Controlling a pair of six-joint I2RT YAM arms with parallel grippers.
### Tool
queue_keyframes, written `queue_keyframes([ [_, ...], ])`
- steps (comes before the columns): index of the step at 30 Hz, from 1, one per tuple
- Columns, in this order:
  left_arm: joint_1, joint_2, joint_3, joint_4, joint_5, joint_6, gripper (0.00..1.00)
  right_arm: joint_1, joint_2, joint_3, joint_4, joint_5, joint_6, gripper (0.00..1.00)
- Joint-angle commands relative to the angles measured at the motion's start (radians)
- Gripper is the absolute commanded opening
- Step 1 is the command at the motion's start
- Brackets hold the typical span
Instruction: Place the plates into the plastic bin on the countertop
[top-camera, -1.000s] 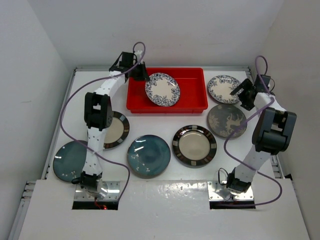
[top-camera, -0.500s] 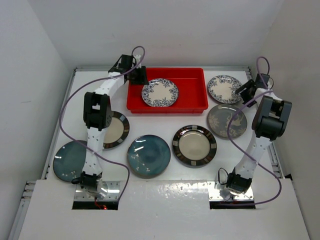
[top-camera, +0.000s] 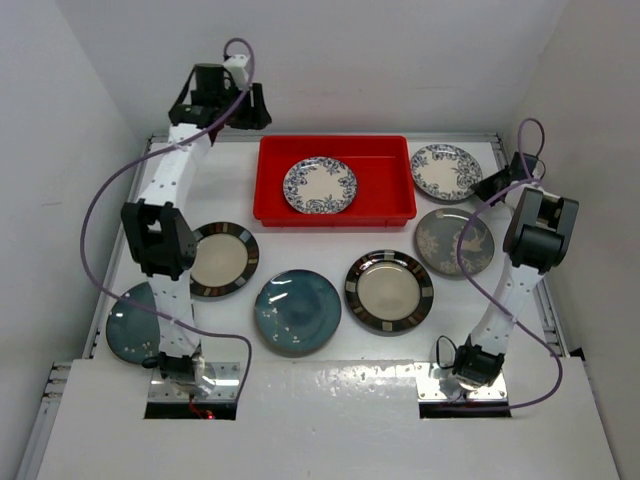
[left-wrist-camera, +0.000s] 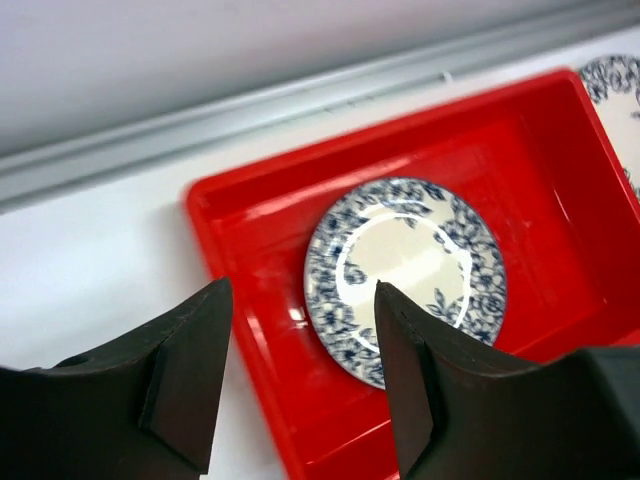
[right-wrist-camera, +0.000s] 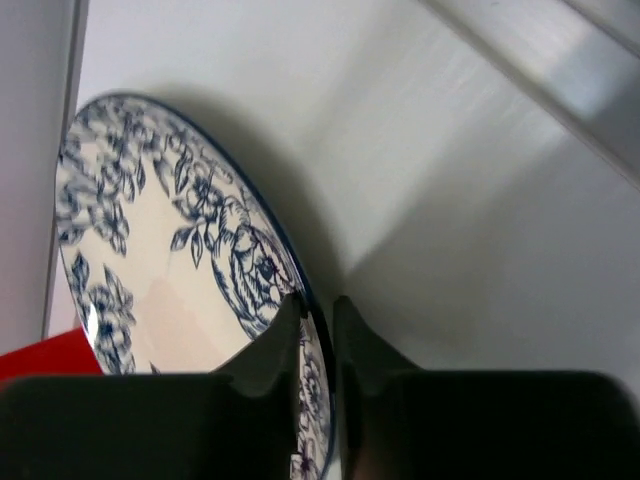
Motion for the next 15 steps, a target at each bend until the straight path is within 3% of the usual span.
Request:
queue_keyframes([
  [1,0.063,-0.061,-0.052,-0.03,0.011,0.018,0.61,0.002,0.006,-0.017,0.044,-0.016,0.049,0.0],
  [8,0.16,-0.134,-0.156,-0.048,0.037,0.009,0.62,0.005,-0.192,-0.211,0.237,-0.017,0.234,0.0],
  [10,0.194,-0.147,-0.185,-0.048,0.046,-0.001,0.62,0.005,-0.261,-0.303,0.38,-0.005,0.294,0.0],
  [12,0.215,-0.16,-0.221,-0.048,0.058,-0.001,0.62,0.018,-0.345,-0.398,0.508,0.046,0.401,0.0],
  [15,0.254,-0.189,-0.254,-0.048,0.113,-0.01,0.62,0.038,-0.422,-0.455,0.551,0.109,0.414,0.0],
])
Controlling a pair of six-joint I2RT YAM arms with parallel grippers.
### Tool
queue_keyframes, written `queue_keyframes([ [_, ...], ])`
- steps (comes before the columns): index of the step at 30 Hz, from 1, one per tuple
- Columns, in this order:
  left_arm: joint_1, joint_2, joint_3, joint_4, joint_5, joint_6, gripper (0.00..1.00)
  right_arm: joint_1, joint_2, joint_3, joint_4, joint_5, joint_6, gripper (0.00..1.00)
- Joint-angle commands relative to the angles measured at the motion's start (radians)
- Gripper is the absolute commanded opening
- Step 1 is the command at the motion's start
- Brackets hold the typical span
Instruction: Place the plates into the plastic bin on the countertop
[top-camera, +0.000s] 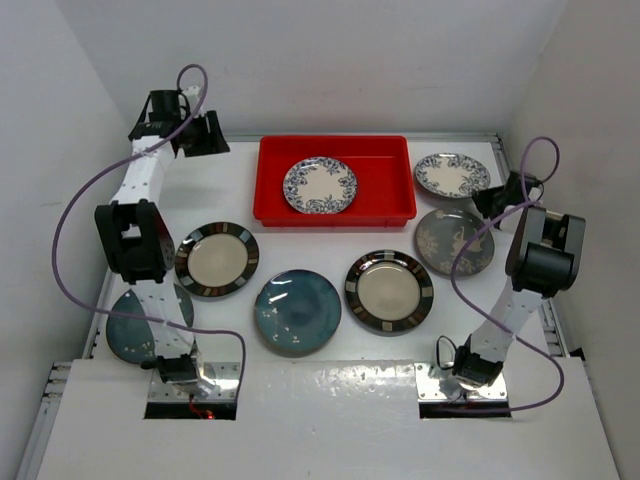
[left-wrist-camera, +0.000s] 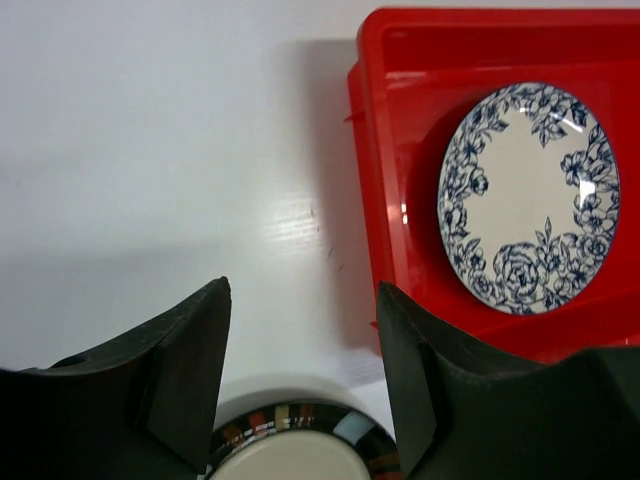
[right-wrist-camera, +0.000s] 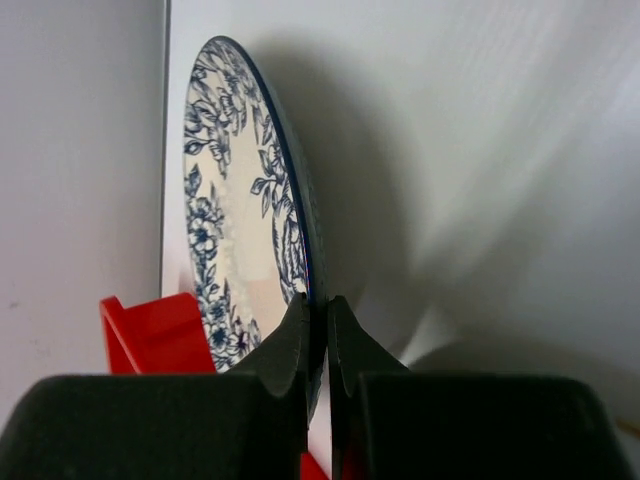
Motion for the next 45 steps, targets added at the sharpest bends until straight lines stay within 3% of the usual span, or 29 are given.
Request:
queue_keyframes([
  [1,0.045,-0.118,-0.015,-0.001,0.075,-0.009,0.62,0.022,-0.14,-0.008,0.212,0.084,0.104,0.0],
  [6,0.074,-0.157,-0.044,-0.001,0.102,-0.009,0.62,0.06,-0.292,-0.08,0.25,0.217,0.073,0.0],
  [14,0.092,-0.212,-0.073,-0.001,0.139,-0.009,0.62,0.114,-0.421,-0.155,0.259,0.268,0.067,0.0],
  [18,0.105,-0.239,-0.105,-0.001,0.129,0.018,0.62,0.14,-0.471,-0.191,0.317,0.244,0.09,0.0],
  [19,0.117,-0.252,-0.128,-0.01,0.11,0.019,0.62,0.178,-0.477,-0.186,0.328,0.242,0.008,0.0],
  [22,0.157,-0.263,-0.181,-0.024,0.08,0.041,0.7,0.249,-0.488,-0.14,0.3,0.233,-0.051,0.0],
  [24,0.19,-0.273,-0.214,-0.047,0.066,0.086,0.74,0.286,-0.482,-0.096,0.303,0.143,-0.057,0.0],
  [32,0.269,-0.206,-0.35,-0.165,-0.091,0.233,0.77,0.508,-0.309,0.071,0.237,-0.069,-0.082,0.0],
  [38,0.324,-0.195,-0.429,-0.175,-0.071,0.279,0.77,0.583,-0.09,0.236,0.115,-0.134,-0.108,0.0],
  [45,0.342,-0.195,-0.449,-0.175,-0.052,0.29,0.79,0.634,0.056,0.349,-0.033,-0.169,-0.186,0.0],
])
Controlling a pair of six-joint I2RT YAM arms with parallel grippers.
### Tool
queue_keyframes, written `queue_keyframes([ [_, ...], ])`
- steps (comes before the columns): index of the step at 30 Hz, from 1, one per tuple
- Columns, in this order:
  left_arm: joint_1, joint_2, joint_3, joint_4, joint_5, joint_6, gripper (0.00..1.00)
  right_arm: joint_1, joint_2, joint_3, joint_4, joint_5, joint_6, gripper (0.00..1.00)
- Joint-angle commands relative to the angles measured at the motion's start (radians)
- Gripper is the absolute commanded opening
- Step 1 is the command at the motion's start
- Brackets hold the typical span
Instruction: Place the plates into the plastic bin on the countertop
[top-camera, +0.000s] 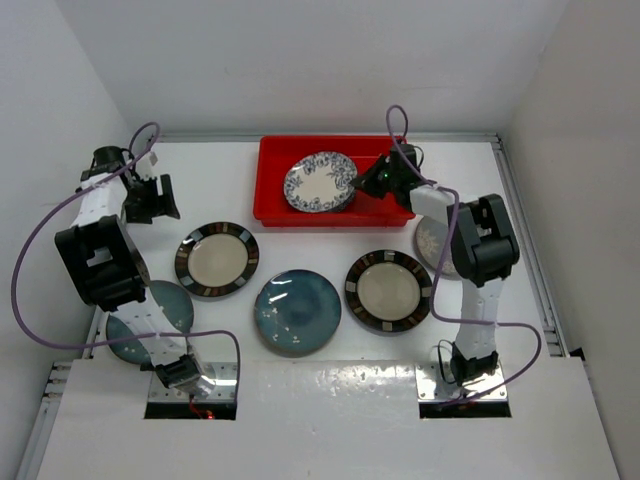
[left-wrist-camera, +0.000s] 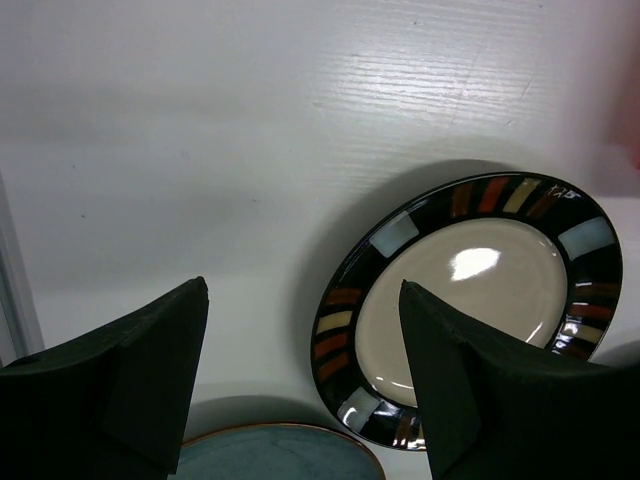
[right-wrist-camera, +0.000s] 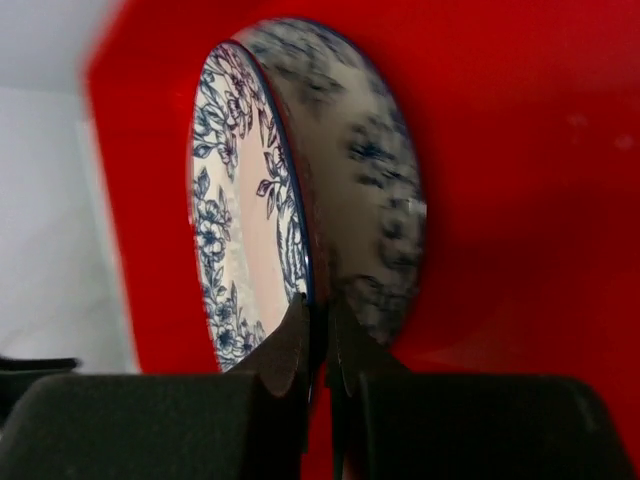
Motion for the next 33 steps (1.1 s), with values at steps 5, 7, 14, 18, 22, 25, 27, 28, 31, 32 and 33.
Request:
queue_keyframes([
  [5,0.016,-0.012,-0.021,0.007,0.036,0.041,0.79,0.01,0.016,0.072,0.072,-0.042,-0.012,0.0],
  [7,0.016,-0.012,-0.021,0.007,0.036,0.051,0.79,0.01,0.026,0.077,0.074,-0.033,-0.021,0.0],
  [14,0.016,0.006,-0.067,0.016,0.045,0.095,0.8,0.005,0.125,0.19,-0.055,-0.025,-0.057,0.23],
  [18,0.016,0.046,-0.076,0.016,0.047,0.118,0.89,0.002,0.164,0.245,-0.171,-0.01,-0.081,0.36],
  [22,0.016,0.108,-0.076,0.016,0.011,0.118,0.9,0.005,0.161,0.269,-0.248,0.039,-0.142,0.49],
  [25,0.016,0.134,-0.067,0.016,0.037,0.118,0.92,0.004,0.156,0.313,-0.328,0.074,-0.195,0.57],
  [27,0.005,0.143,-0.067,0.016,0.047,0.118,0.92,0.004,0.151,0.337,-0.375,0.091,-0.216,0.62],
  [28,-0.009,0.143,-0.067,0.016,0.047,0.118,0.92,0.005,0.147,0.347,-0.389,0.1,-0.257,0.66],
  [31,-0.019,0.166,-0.067,0.016,0.056,0.118,0.92,0.013,0.125,0.388,-0.454,0.177,-0.328,0.77],
  [32,-0.019,0.166,-0.067,0.016,0.056,0.118,0.92,0.018,0.121,0.391,-0.461,0.203,-0.357,0.81],
  [33,-0.019,0.181,-0.058,0.016,0.056,0.118,0.92,0.021,0.107,0.408,-0.49,0.214,-0.376,0.88],
])
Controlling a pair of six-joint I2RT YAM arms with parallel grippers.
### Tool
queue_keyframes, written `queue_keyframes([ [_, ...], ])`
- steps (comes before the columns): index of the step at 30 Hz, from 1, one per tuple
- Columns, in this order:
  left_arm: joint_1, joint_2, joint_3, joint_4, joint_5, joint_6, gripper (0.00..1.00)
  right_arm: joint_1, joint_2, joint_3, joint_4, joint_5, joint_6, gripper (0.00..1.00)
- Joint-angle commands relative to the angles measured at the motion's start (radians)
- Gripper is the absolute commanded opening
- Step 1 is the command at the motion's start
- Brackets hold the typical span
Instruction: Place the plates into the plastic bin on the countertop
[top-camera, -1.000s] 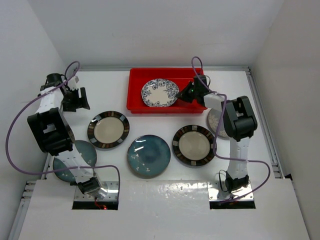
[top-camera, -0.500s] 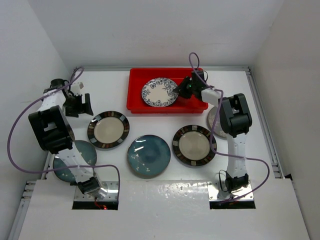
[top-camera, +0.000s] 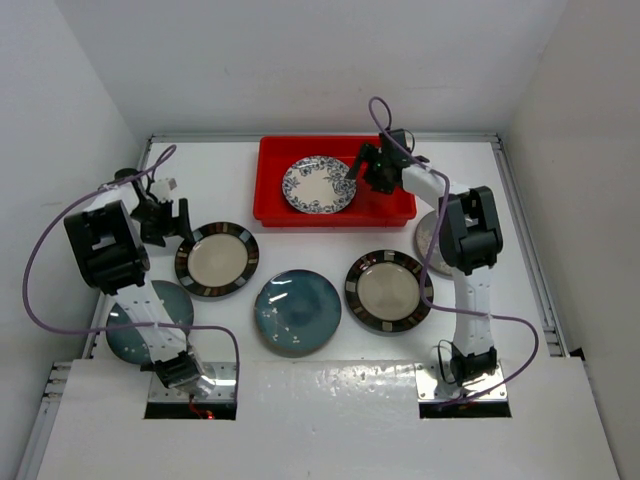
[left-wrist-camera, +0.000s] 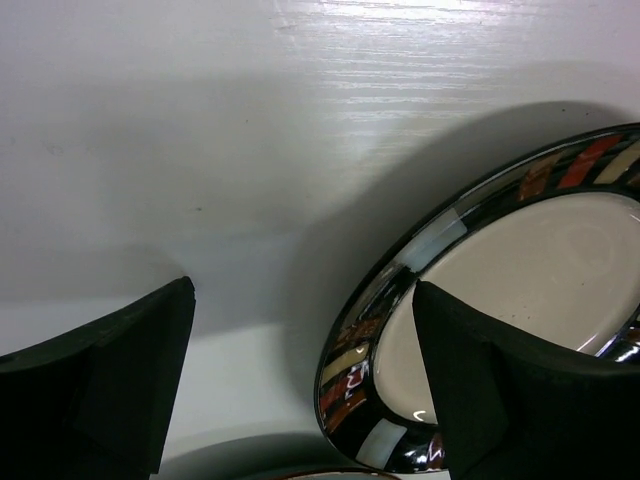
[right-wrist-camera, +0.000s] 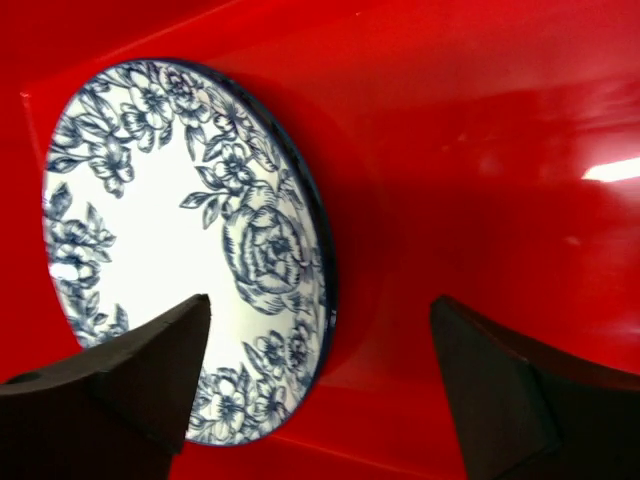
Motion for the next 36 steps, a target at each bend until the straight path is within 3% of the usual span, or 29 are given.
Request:
queue_keyframes([
  [1,-0.007,0.038,0.013,0.007,0.025,0.017,0.9,0.018,-0.074,0.06,-0.082,0.085,-0.13,0.9],
  [8,-0.007,0.038,-0.033,-0.082,0.095,0.111,0.7,0.02,-0.199,-0.024,-0.032,0.081,-0.165,0.9],
  [12,-0.007,0.049,-0.042,-0.1,0.107,0.125,0.52,0.02,-0.27,-0.101,0.002,0.113,-0.177,0.92],
  [15,-0.007,0.093,-0.008,-0.14,0.173,0.148,0.47,0.0,-0.304,-0.132,0.002,0.09,-0.173,0.92],
  [18,-0.007,0.118,0.021,-0.173,0.221,0.168,0.35,-0.029,-0.348,-0.161,-0.006,0.024,-0.177,0.93],
  [21,-0.007,0.127,0.047,-0.197,0.245,0.178,0.04,-0.056,-0.432,-0.228,-0.006,-0.019,-0.188,0.93],
  [22,-0.007,0.127,0.062,-0.197,0.245,0.178,0.0,-0.068,-0.458,-0.256,0.0,-0.025,-0.19,0.93],
  [36,0.037,-0.001,0.309,-0.306,0.325,0.151,0.0,-0.161,-0.722,-0.508,0.005,-0.027,-0.191,0.95],
])
